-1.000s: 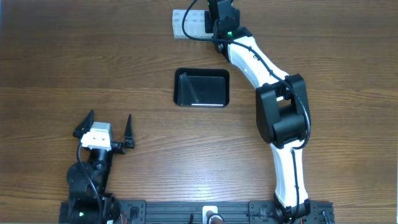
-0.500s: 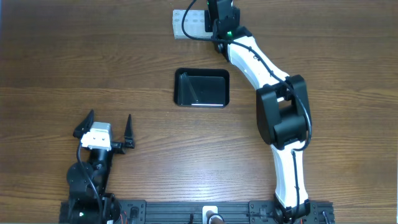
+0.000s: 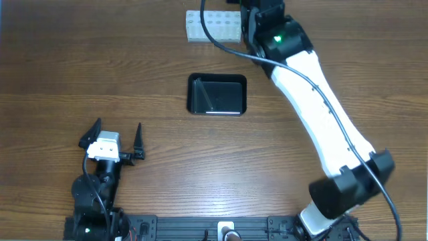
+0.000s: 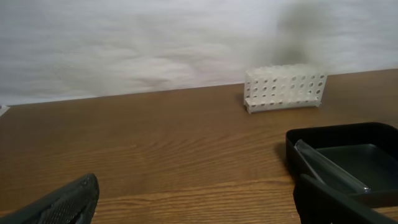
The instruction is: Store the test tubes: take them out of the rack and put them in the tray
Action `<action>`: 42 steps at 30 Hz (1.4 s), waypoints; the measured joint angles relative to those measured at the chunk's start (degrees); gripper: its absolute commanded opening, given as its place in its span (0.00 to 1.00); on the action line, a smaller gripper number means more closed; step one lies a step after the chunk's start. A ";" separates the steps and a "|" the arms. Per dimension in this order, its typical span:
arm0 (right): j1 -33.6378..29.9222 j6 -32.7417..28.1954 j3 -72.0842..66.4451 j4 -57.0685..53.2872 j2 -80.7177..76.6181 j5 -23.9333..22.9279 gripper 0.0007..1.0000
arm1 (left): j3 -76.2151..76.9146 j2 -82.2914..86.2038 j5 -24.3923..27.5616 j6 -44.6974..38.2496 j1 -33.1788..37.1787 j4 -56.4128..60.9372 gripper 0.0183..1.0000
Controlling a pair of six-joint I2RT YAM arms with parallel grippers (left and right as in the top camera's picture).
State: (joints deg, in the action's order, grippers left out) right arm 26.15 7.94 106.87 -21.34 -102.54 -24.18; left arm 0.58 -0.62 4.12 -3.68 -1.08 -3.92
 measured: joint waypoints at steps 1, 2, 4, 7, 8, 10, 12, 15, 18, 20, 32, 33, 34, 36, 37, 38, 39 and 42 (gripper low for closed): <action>0.57 1.18 0.17 -3.28 0.39 0.13 0.11 | 0.00 0.00 0.00 0.00 0.00 0.02 1.00; 0.94 1.95 0.22 -6.10 0.37 0.42 0.11 | 0.00 0.00 0.00 0.00 0.00 0.02 1.00; 1.57 4.11 0.11 -12.68 -0.81 2.54 0.11 | 0.00 0.00 -0.02 0.02 0.00 0.00 1.00; 1.86 6.38 -0.20 -20.15 -3.87 6.93 0.10 | 0.00 0.00 -0.02 0.00 0.00 0.00 1.00; 1.86 7.15 -0.24 -22.45 -5.38 8.46 0.10 | 0.00 0.00 0.00 0.00 0.00 0.00 1.00; 1.86 8.72 -0.42 -25.22 -7.89 10.38 0.10 | 0.00 0.00 -0.02 0.02 0.00 0.00 1.00; 1.86 10.19 -0.61 -26.43 -10.78 11.89 0.11 | 0.00 0.00 0.00 0.00 0.00 0.00 1.00; 1.86 11.58 -0.63 -26.62 -14.47 13.70 0.11 | 0.00 0.00 0.00 0.02 0.00 0.00 1.00; 1.86 12.28 -0.66 -26.73 -17.55 15.67 0.11 | 0.00 0.00 0.00 0.02 0.00 0.00 1.00; 1.86 12.81 -0.68 -27.36 -19.21 17.16 0.10 | 0.00 0.00 0.00 0.00 0.00 0.00 1.00; 2.54 15.26 -0.70 -29.46 -23.34 20.39 0.29 | 0.00 0.00 0.00 0.02 0.00 0.02 1.00; 2.69 15.47 -0.70 -29.73 -23.67 20.52 0.32 | 0.00 0.00 0.00 0.02 0.00 0.02 1.00; 2.84 15.47 -0.70 -29.94 -23.91 20.61 0.35 | 0.00 0.00 0.00 0.00 0.00 0.00 1.00; 3.13 15.56 -0.72 -30.49 -24.35 20.74 0.38 | 0.00 0.00 0.00 0.02 0.00 0.00 1.00; 3.21 15.69 -0.72 -30.56 -24.46 20.74 0.39 | 0.00 0.00 -0.02 0.02 0.00 0.00 1.00; 3.32 15.65 -0.72 -30.47 -24.50 20.76 0.39 | 0.00 0.00 0.00 0.02 0.00 0.02 1.00; 3.39 15.65 -0.72 -30.38 -24.50 20.83 0.39 | 0.00 0.00 0.00 0.02 0.00 0.02 1.00; 3.54 15.63 -0.72 -29.68 -24.50 20.85 0.39 | 0.00 0.00 0.00 0.00 0.00 0.00 1.00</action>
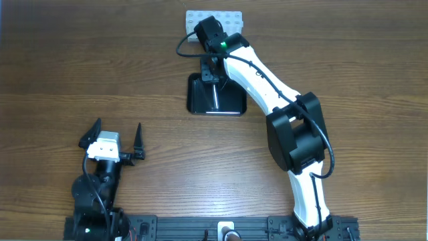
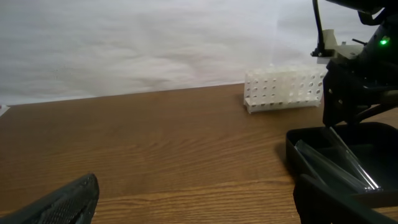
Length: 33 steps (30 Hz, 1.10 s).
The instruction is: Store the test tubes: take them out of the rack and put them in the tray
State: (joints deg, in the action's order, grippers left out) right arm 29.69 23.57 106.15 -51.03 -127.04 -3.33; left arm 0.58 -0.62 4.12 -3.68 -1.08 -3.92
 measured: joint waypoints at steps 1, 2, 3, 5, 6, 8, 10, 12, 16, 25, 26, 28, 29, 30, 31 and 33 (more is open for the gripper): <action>0.00 -0.02 0.00 0.26 0.00 0.00 0.38 | 0.00 0.00 0.00 0.02 0.00 0.00 1.00; -0.02 0.02 0.00 0.50 0.02 -0.04 0.38 | 0.00 0.00 0.00 0.00 0.00 0.00 1.00; -0.02 0.00 0.00 0.61 0.09 -0.09 0.38 | 0.00 0.00 0.00 0.00 0.00 0.02 1.00; -0.02 -0.02 -0.11 0.72 0.74 -0.79 0.38 | 0.00 0.00 0.00 0.02 0.00 0.02 1.00; -0.04 0.00 -0.28 0.72 1.62 -1.51 0.38 | 0.00 0.00 0.00 0.00 0.00 0.02 1.00; -0.20 0.00 -0.44 0.74 3.96 -3.04 0.39 | 0.00 0.00 0.00 0.02 0.00 0.02 1.00; -0.35 0.00 -0.48 0.79 7.82 -5.42 0.43 | 0.00 0.00 0.00 0.00 0.00 0.02 1.00; -0.66 0.00 -0.46 1.03 12.83 -8.39 0.56 | 0.00 0.00 0.00 0.02 0.00 0.02 1.00; -2.12 -3.08 -0.50 3.21 21.81 -12.57 0.86 | 0.00 0.00 0.00 0.02 0.00 0.00 1.00; -11.34 -11.98 -19.34 26.58 38.45 -14.34 0.99 | 0.00 0.00 0.00 0.02 0.00 0.02 1.00; -12.61 -12.55 -23.47 29.03 40.74 -14.36 0.99 | 0.00 0.00 0.00 0.02 0.00 0.02 1.00; -14.78 -13.60 -30.49 33.75 44.83 -14.14 0.99 | 0.00 0.00 0.00 0.02 0.00 0.02 1.00; -16.24 -13.99 -35.12 36.63 47.82 -13.79 0.99 | 0.00 0.00 0.00 0.02 0.00 0.02 1.00; -17.53 -14.40 -38.84 38.29 50.58 -13.53 0.99 | 0.00 0.00 0.00 0.00 0.00 0.02 1.00; -18.97 -14.64 -42.62 40.33 53.57 -13.09 0.99 | 0.00 0.00 0.00 0.02 0.00 0.02 1.00; -21.53 -15.04 -48.54 42.12 59.30 -12.26 0.99 | 0.00 0.00 0.00 0.02 0.00 0.04 1.00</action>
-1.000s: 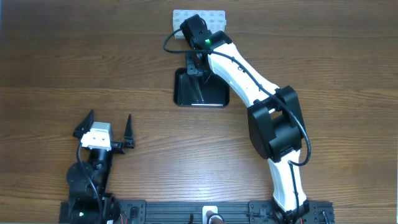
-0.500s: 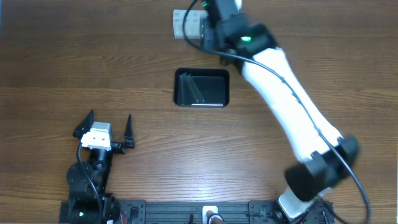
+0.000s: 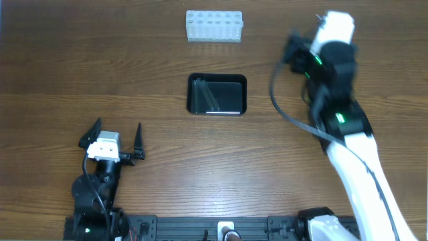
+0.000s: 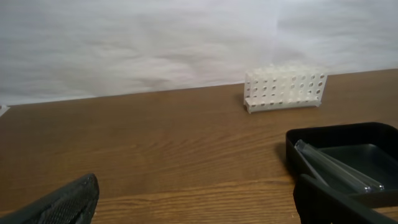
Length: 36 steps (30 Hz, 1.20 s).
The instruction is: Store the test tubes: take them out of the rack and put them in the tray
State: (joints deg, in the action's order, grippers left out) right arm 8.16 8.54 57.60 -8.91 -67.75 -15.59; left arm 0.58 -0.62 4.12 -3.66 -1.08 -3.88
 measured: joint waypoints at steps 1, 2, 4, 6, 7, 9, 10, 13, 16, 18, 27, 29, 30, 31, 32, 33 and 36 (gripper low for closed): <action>-1.31 -0.24 -2.86 1.16 3.02 0.59 0.99 | 0.00 0.02 0.00 0.00 0.00 -0.04 1.00; -2.36 -0.52 -5.92 1.42 6.58 1.05 0.99 | 0.00 0.00 -0.02 0.00 0.00 -0.04 1.00; -3.80 -1.05 -11.93 1.44 13.77 1.77 0.99 | 0.00 0.04 0.00 -0.02 0.00 -0.02 1.00; -4.00 -1.51 -17.18 2.14 19.96 2.32 0.99 | 0.00 0.04 0.00 -0.02 0.00 -0.02 1.00; -4.00 -1.70 -19.47 2.89 22.40 2.49 0.99 | 0.00 0.04 0.00 0.00 0.00 -0.04 1.00; -3.76 -2.16 -24.87 4.15 27.65 2.58 0.99 | 0.00 0.04 0.00 0.00 0.00 -0.02 1.00; -3.67 -2.27 -27.02 4.74 29.57 2.56 0.99 | 0.00 0.04 0.00 -0.02 0.00 -0.02 1.00; -3.37 -2.58 -33.51 6.01 35.19 1.75 0.99 | 0.00 0.04 0.00 -0.02 0.00 -0.02 1.00; -3.13 -2.73 -38.75 6.34 39.58 -0.11 0.99 | 0.00 0.04 -0.02 -0.02 0.00 -0.04 1.00; -2.78 -2.73 -41.33 6.29 41.81 -1.42 0.99 | 0.00 0.04 0.00 -0.02 0.00 -0.04 1.00; -0.98 -3.65 -49.81 6.38 52.24 -5.38 0.99 | 0.00 0.04 0.00 -0.02 0.00 -0.02 1.00; -0.98 -4.24 -51.52 6.36 55.12 -5.70 0.99 | 0.00 0.04 0.00 0.00 0.00 -0.02 1.00; -0.98 -4.33 -52.28 6.43 56.52 -5.86 0.99 | 0.00 0.04 0.00 0.00 0.00 -0.02 1.00; -0.98 -4.55 -53.27 6.43 58.34 -5.97 0.99 | 0.00 0.04 -0.02 -0.02 0.00 -0.02 1.00; -0.98 -4.68 -54.49 6.43 60.37 -6.05 0.99 | 0.00 0.04 0.00 -0.02 0.00 -0.02 1.00; -0.96 -4.90 -55.34 6.16 61.86 -6.08 0.99 | 0.00 0.04 0.00 0.00 0.00 -0.02 1.00; -0.85 -5.75 -56.78 6.25 65.70 -6.01 0.99 | 0.00 0.04 0.00 0.00 0.00 -0.02 1.00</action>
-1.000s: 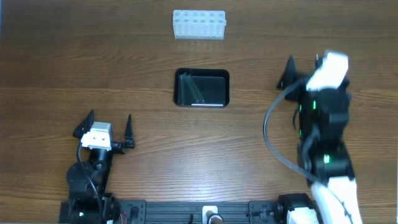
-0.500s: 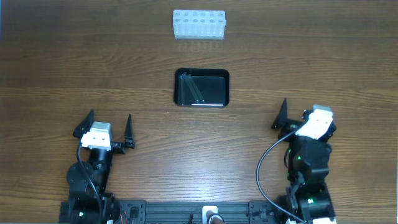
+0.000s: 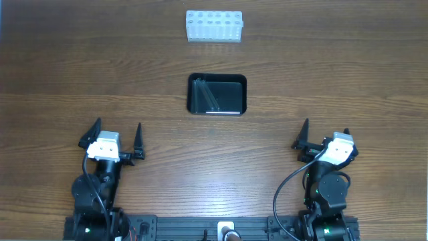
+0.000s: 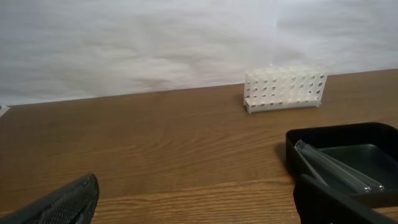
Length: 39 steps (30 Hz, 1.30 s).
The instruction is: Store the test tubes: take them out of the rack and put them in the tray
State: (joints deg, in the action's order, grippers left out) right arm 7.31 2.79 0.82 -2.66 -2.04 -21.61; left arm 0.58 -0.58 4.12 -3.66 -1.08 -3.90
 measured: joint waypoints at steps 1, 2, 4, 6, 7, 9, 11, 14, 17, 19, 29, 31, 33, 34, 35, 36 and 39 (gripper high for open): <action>0.15 -0.17 0.00 0.20 0.70 -0.04 0.99 | 0.00 0.00 0.00 0.00 0.00 -0.02 1.00; 0.42 -0.48 0.00 0.17 1.11 -0.09 0.99 | 0.00 0.00 0.00 -0.02 0.00 -0.02 1.00; 0.90 -1.60 -0.02 0.15 1.14 -0.22 0.99 | 0.00 0.00 0.00 0.00 0.00 -0.02 1.00; 1.22 -2.38 -0.02 0.17 1.14 -0.26 0.99 | 0.00 0.00 0.00 0.00 0.00 0.00 1.00; 1.38 -2.67 -0.02 0.15 1.14 -0.26 0.99 | 0.00 0.00 0.00 0.00 0.00 0.00 1.00; 1.42 -3.04 -0.02 0.17 1.14 -0.26 0.99 | 0.00 0.00 0.00 0.00 0.00 0.00 1.00; 1.42 -3.21 -0.02 0.15 1.14 -0.26 0.99 | 0.00 0.00 0.00 0.00 0.00 -0.02 1.00; 1.42 -3.45 -0.02 0.17 1.14 -0.26 0.99 | 0.00 0.00 0.00 -0.02 0.00 -0.02 1.00; 1.44 -3.48 -0.07 0.94 1.14 -0.26 0.99 | 0.00 0.00 0.00 -0.02 0.00 -0.02 1.00; 1.75 -3.48 -0.11 2.29 1.14 -0.24 0.99 | 0.00 0.00 0.00 0.00 0.00 0.00 1.00; 2.56 -3.39 -0.11 1.29 1.14 3.34 0.99 | 0.00 0.00 0.00 0.00 0.00 0.00 1.00; 2.56 -3.34 -0.11 0.37 1.14 3.98 0.99 | 0.00 0.00 0.00 -0.02 0.00 -0.02 1.00; 2.54 -3.26 -0.11 0.11 1.14 4.35 0.99 | 0.00 0.00 0.00 -0.02 0.00 -0.02 1.00; 2.54 -3.21 -0.11 0.11 1.14 4.46 0.99 | 0.00 0.00 0.00 -0.02 0.00 -0.02 1.00; 2.54 -3.21 -0.11 0.11 1.14 4.57 0.99 | 0.00 0.00 0.00 0.00 0.00 0.00 1.00; 2.54 -3.23 -0.11 0.11 1.14 4.63 0.99 | 0.00 0.00 0.00 0.00 0.00 0.00 1.00; 2.51 -3.19 -0.11 0.07 1.14 4.81 0.99 | 0.00 0.00 0.00 -0.02 0.00 -0.02 1.00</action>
State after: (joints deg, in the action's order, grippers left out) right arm 9.82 -0.40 0.71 -2.59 -0.91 -16.80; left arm 0.58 -0.58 4.12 -3.68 -1.08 -3.92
